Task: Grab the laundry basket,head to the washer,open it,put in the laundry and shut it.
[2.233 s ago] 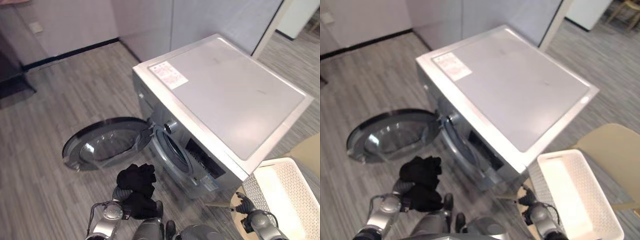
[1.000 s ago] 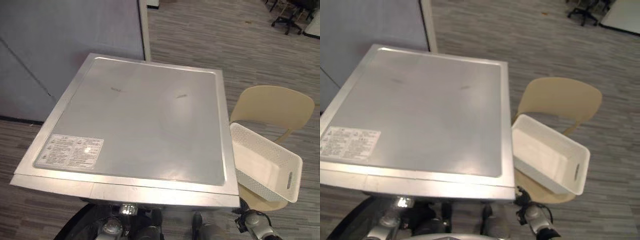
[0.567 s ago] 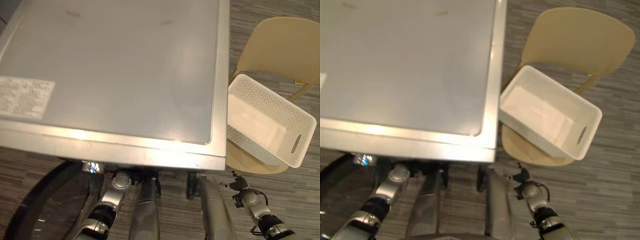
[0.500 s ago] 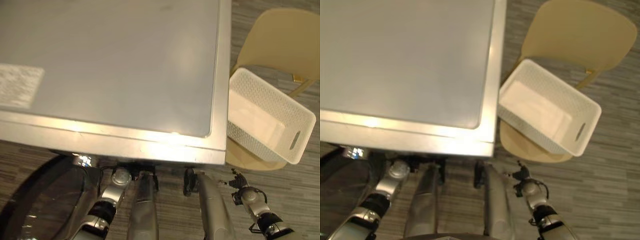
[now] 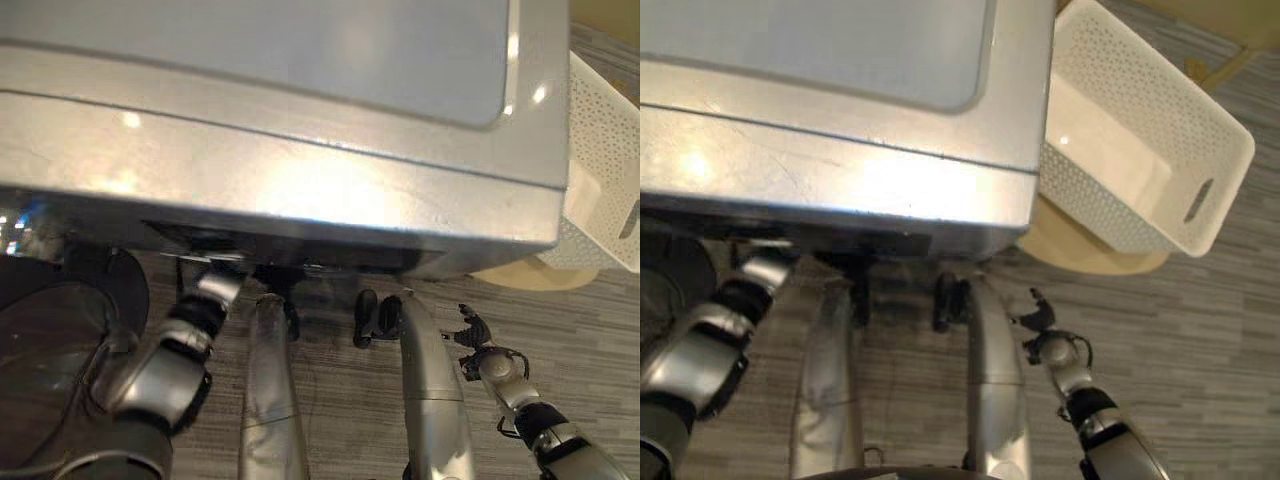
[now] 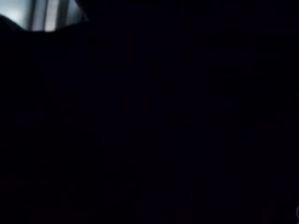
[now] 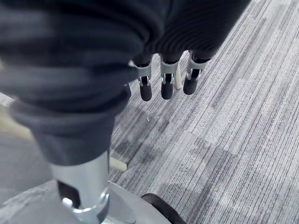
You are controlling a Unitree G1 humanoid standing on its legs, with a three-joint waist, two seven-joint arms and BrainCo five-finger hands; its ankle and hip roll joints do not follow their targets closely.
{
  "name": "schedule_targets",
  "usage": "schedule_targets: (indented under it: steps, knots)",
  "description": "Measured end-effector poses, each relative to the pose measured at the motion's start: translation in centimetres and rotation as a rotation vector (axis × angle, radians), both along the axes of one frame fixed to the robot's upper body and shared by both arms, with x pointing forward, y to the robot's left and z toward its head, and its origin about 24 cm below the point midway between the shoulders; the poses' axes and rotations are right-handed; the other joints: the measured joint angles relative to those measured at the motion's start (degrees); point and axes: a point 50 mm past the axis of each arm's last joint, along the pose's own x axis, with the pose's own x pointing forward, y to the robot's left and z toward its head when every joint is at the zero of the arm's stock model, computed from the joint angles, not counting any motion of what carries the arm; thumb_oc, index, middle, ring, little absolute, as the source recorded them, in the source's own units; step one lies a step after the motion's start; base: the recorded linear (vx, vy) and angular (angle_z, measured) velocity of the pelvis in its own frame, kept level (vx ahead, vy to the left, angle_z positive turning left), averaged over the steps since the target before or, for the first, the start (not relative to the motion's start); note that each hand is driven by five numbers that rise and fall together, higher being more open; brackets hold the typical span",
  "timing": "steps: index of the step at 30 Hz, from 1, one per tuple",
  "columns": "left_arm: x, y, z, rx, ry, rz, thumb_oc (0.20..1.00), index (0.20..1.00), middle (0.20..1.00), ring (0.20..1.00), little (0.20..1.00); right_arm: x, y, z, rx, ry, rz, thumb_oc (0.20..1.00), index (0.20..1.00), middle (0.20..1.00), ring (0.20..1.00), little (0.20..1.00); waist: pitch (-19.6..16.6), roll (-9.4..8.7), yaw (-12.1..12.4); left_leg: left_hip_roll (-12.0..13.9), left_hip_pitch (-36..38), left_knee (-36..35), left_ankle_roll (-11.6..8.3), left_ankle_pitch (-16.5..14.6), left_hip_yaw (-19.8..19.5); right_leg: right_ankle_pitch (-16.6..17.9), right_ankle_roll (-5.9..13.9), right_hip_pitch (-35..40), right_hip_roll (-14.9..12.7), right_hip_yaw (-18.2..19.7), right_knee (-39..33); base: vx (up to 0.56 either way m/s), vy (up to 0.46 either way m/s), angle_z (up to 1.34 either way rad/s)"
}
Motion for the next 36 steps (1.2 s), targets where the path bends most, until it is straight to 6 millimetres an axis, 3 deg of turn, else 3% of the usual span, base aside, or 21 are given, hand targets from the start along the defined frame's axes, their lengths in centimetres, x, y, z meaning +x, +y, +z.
schedule_targets:
  steps: [1,3,4,5,6,10,15,17,21,23,26,27,31,35,36]
  knots:
    - [0.3,0.0,1.5,0.034,-0.037,0.001,0.200,0.200,0.200,0.200,0.200,-0.1,0.2,0.1,0.006,-0.005,0.008,1.000,1.000,1.000,1.000,1.000,-0.1,-0.05,-0.5,0.3,-0.6,-0.5,0.00,0.0,0.6,-1.2,1.28,-1.0,0.1,0.6,0.7,0.01,-0.005,0.22]
    - [0.8,-0.4,5.0,0.127,-0.141,0.006,0.200,0.200,0.200,0.200,0.200,-0.9,0.9,-0.5,0.029,-0.007,0.032,1.000,1.000,1.000,1.000,1.000,-1.4,-0.08,-2.0,-0.3,-3.5,2.1,-0.41,-0.7,1.6,-2.3,0.74,-2.7,-0.3,1.7,1.3,0.01,-0.019,0.42]
    - [0.9,-0.5,5.7,0.130,-0.171,0.016,0.200,0.200,0.200,0.200,0.200,-1.2,1.0,-0.8,0.032,-0.002,0.035,1.000,1.000,1.000,1.000,1.000,-2.2,-0.21,-1.8,-0.8,-4.3,6.6,-0.04,-2.0,0.8,-2.3,0.73,-3.5,-0.4,1.8,1.3,0.00,0.000,0.00]
    - [0.8,-0.4,6.0,0.141,-0.209,0.045,0.200,0.200,0.200,0.200,0.200,-1.5,0.9,-1.0,0.027,0.006,0.036,1.000,1.000,1.000,1.000,1.000,-3.6,0.22,-1.6,-1.0,-0.9,6.5,-0.87,-5.4,-0.2,-2.2,0.80,-4.5,0.1,1.4,1.1,0.01,-0.015,-0.17]
    - [0.7,-0.2,6.3,0.147,-0.223,0.059,1.000,1.000,1.000,1.000,1.000,-1.6,1.0,-1.0,0.027,0.006,0.042,1.000,1.000,1.000,1.000,1.000,-3.6,0.04,-1.7,-1.0,-1.4,6.3,-1.07,-6.3,0.0,-1.9,1.25,-4.5,0.0,1.7,1.0,0.01,0.000,-0.12]
    - [1.0,0.1,5.0,0.227,-0.170,0.097,1.000,1.000,1.000,1.000,1.000,-2.5,0.9,-1.5,0.056,0.015,0.024,1.000,1.000,1.000,1.000,1.000,-3.8,0.07,-1.8,-1.2,-0.3,6.5,-0.47,-6.0,0.2,-0.7,1.30,-3.0,0.1,1.8,0.8,0.00,0.013,0.07]
    - [1.1,0.6,4.3,0.363,-0.082,0.074,1.000,1.000,1.000,1.000,1.000,-1.6,0.5,-0.7,0.046,-0.017,0.032,1.000,1.000,1.000,1.000,1.000,-3.8,0.11,-1.5,-1.4,0.7,6.1,-0.62,-6.2,0.2,0.0,0.66,-1.8,0.2,1.4,0.3,0.00,0.007,0.03]
    - [0.4,1.4,0.3,0.333,0.043,0.063,1.000,1.000,1.000,1.000,1.000,-1.6,0.3,-0.8,0.051,-0.010,0.027,1.000,1.000,1.000,1.000,1.000,-4.0,0.37,-1.5,-1.3,3.9,3.6,-0.44,-6.3,0.4,-0.1,0.71,1.1,0.1,1.7,-1.8,0.00,0.000,0.00]
    - [-4.2,2.8,-9.5,0.179,0.291,0.057,1.000,1.000,1.000,1.000,1.000,-3.4,-0.6,-2.8,0.045,0.097,-0.017,1.000,1.000,1.000,1.000,1.000,-5.7,1.01,0.6,-1.3,12.3,-7.3,-0.69,-3.6,1.6,1.7,1.71,8.9,0.1,1.3,-11.3,-0.03,0.036,0.04]
    - [-8.5,3.2,-15.2,0.102,0.455,0.050,1.000,1.000,1.000,1.000,1.000,-5.6,-1.3,-4.8,0.025,0.219,-0.046,1.000,1.000,1.000,1.000,1.000,-6.1,1.29,2.6,-2.0,22.1,-17.8,-0.84,-0.4,2.3,3.9,2.61,17.9,0.3,1.0,-20.2,0.04,0.075,0.16]
    - [-12.5,3.8,-19.0,0.037,0.574,0.075,1.000,1.000,1.000,1.000,1.000,-7.3,-2.3,-5.9,0.009,0.296,-0.093,1.000,1.000,1.000,1.000,1.000,-7.5,1.84,3.6,-2.6,29.4,-25.3,-1.23,2.2,3.0,5.8,3.31,24.7,0.5,1.0,-26.6,0.09,0.077,0.06]
    - [-14.8,3.9,-21.0,-0.045,0.644,0.106,1.000,1.000,1.000,1.000,1.000,-7.9,-3.1,-6.2,-0.010,0.334,-0.120,1.000,1.000,1.000,1.000,1.000,-7.7,2.41,4.3,-3.0,36.2,-31.2,-1.30,3.7,3.4,7.0,3.82,30.8,0.5,1.0,-31.7,0.14,0.086,0.02]
    - [-17.6,4.4,-22.9,-0.144,0.713,0.141,1.000,1.000,1.000,1.000,1.000,-8.0,-3.6,-6.3,-0.003,0.352,-0.136,1.000,1.000,1.000,1.000,1.000,-8.1,2.92,4.6,-3.7,46.6,-39.5,-0.52,6.0,4.7,9.6,4.43,40.5,1.1,1.4,-39.8,0.14,0.105,-0.11]
    - [-20.7,4.0,-25.4,-0.192,0.836,0.150,1.000,1.000,1.000,1.000,1.000,-10.4,-4.5,-7.4,-0.022,0.439,-0.164,1.000,1.000,1.000,1.000,1.000,-8.6,3.40,4.3,-3.6,59.9,-49.1,0.26,7.0,6.0,10.5,5.79,52.7,2.0,2.6,-48.4,0.20,0.074,-0.20]
    - [-21.3,3.9,-26.0,-0.211,0.866,0.165,1.000,1.000,1.000,1.000,1.000,-11.3,-4.8,-7.8,-0.016,0.467,-0.187,1.000,1.000,1.000,1.000,1.000,-8.8,3.50,4.4,-3.6,63.9,-53.4,0.75,8.5,6.7,11.6,6.66,55.8,2.3,3.0,-51.4,0.17,0.067,-0.23]
